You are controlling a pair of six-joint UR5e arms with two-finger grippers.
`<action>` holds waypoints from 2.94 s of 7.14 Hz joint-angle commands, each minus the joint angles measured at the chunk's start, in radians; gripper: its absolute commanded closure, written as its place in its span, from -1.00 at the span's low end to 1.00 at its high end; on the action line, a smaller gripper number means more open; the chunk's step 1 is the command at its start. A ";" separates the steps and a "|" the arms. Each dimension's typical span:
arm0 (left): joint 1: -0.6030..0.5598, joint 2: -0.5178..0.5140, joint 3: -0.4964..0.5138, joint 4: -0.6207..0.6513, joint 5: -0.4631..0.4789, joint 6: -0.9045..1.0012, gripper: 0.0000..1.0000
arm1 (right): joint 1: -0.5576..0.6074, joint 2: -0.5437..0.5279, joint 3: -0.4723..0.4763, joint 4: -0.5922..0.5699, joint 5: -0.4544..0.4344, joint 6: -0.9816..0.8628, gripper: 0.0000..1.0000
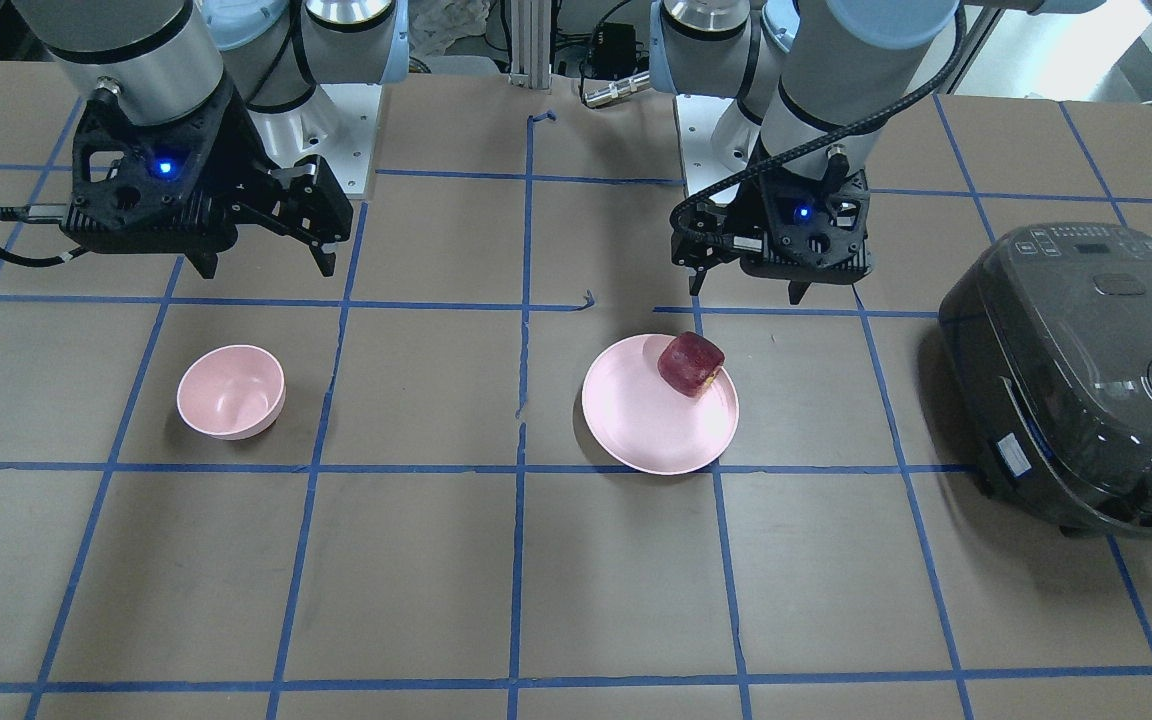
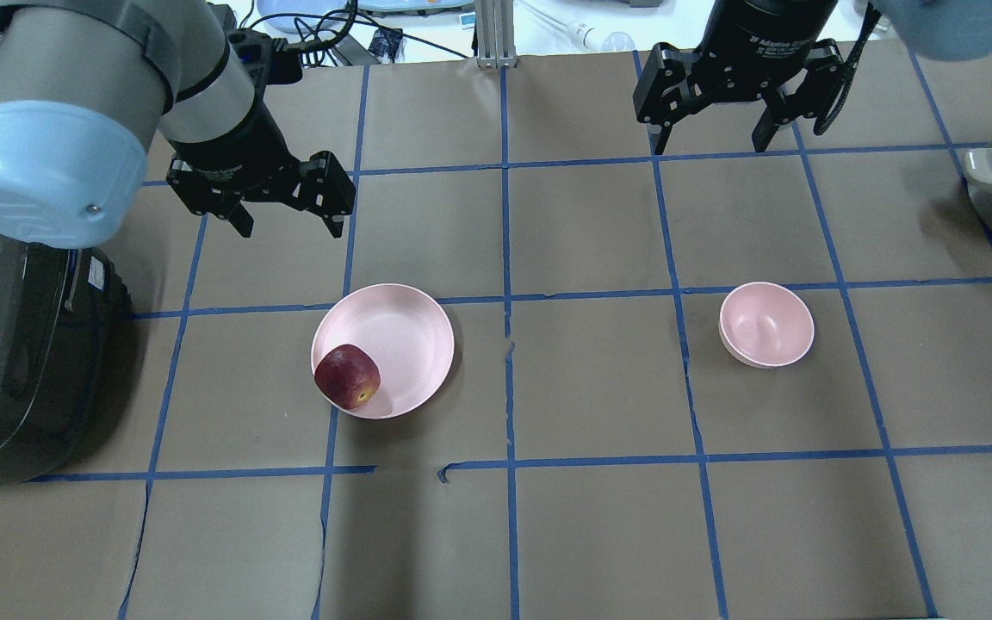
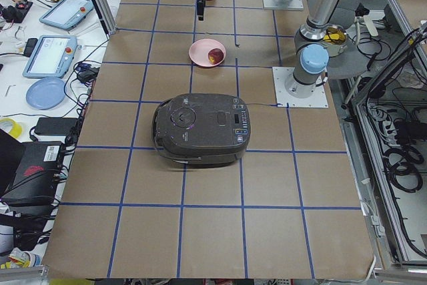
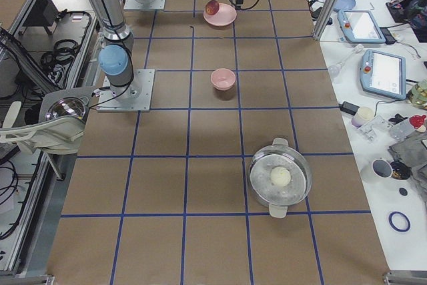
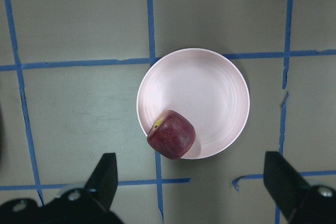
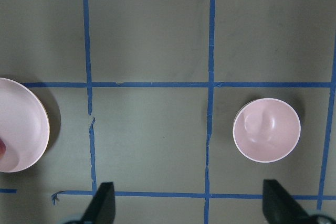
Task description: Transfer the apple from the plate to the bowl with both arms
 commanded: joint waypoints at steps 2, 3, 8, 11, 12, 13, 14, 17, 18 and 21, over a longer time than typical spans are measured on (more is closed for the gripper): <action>-0.009 -0.012 -0.203 0.154 0.005 0.042 -1.00 | -0.138 0.000 0.042 0.006 -0.062 -0.154 -1.00; -0.008 -0.013 -0.275 0.264 0.006 0.072 -1.00 | -0.205 -0.001 0.092 0.004 -0.064 -0.177 -1.00; -0.047 -0.088 -0.440 0.536 0.065 0.157 -1.00 | -0.388 0.007 0.680 -0.587 -0.063 -0.312 -0.98; -0.057 -0.133 -0.443 0.599 0.109 0.158 -1.00 | -0.390 0.043 0.823 -0.806 -0.061 -0.330 -0.07; -0.060 -0.144 -0.452 0.619 0.107 0.158 -1.00 | -0.390 0.043 0.821 -0.807 -0.063 -0.345 0.71; -0.060 -0.159 -0.467 0.619 0.107 0.158 -1.00 | -0.390 0.043 0.817 -0.812 -0.061 -0.345 1.00; -0.060 -0.168 -0.481 0.644 0.106 0.158 -1.00 | -0.390 0.043 0.809 -0.813 -0.061 -0.345 1.00; -0.063 -0.185 -0.503 0.684 0.112 0.152 0.40 | -0.388 0.045 0.749 -0.803 -0.055 -0.344 1.00; -0.063 -0.181 -0.500 0.741 0.109 0.145 0.59 | -0.381 0.060 0.707 -0.784 -0.047 -0.329 1.00; -0.077 -0.132 -0.379 0.720 0.058 0.061 1.00 | -0.243 0.074 0.689 -0.763 0.098 -0.280 1.00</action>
